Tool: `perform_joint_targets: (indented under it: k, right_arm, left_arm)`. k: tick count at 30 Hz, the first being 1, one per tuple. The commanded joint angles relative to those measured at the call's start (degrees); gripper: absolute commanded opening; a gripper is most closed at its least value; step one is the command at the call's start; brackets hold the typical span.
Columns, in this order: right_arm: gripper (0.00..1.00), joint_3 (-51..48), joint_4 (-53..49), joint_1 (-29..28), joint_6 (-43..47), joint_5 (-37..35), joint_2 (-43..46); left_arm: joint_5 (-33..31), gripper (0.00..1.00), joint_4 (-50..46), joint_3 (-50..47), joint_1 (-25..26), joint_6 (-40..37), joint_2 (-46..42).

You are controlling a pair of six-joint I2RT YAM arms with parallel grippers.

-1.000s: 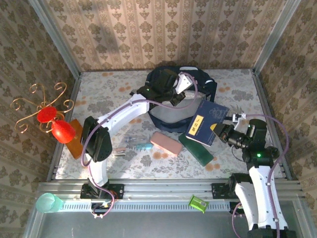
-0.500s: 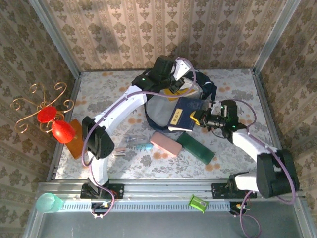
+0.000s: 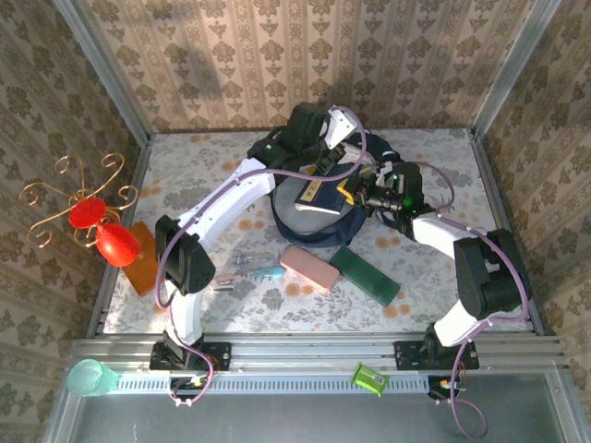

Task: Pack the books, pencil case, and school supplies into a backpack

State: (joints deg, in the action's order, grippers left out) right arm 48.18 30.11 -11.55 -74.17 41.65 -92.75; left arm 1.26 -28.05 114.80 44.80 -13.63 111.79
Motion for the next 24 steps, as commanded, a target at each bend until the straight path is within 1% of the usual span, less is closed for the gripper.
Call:
perform_joint_targets:
  k: [1,4,9,13,15,19,24]
  right_arm:
    - [0.00,1.3,3.7,-0.8,-0.2,-7.1,-2.7]
    - [0.00,2.2,5.5,-1.8,-0.5,-14.1,-4.9]
    - [0.00,6.8,6.9,-3.2,-0.1,-26.8,-9.8]
    - [0.00,10.2,8.1,-3.6,-1.0,-34.3,-14.1]
    - [0.00,11.1,10.1,-3.6,-1.6,-36.8,-16.2]
    - [0.00,13.8,11.6,-3.8,-2.2,-39.2,-20.1]
    - [0.00,17.4,6.6,-4.7,-1.7,-42.8,-24.8]
  left_arm:
    - [1.1,0.00,4.1,4.1,-0.2,1.1,-0.4]
    - [1.2,0.00,3.4,4.8,-0.2,1.2,-0.1]
    - [1.4,0.00,2.6,5.6,0.1,1.6,0.4]
    - [1.0,0.00,2.2,5.7,0.3,1.7,0.6]
    - [1.0,0.00,2.1,5.7,0.4,1.9,0.6]
    - [0.7,0.00,1.8,5.7,0.8,2.0,0.9]
    - [0.5,0.00,2.0,5.7,1.4,2.4,1.3]
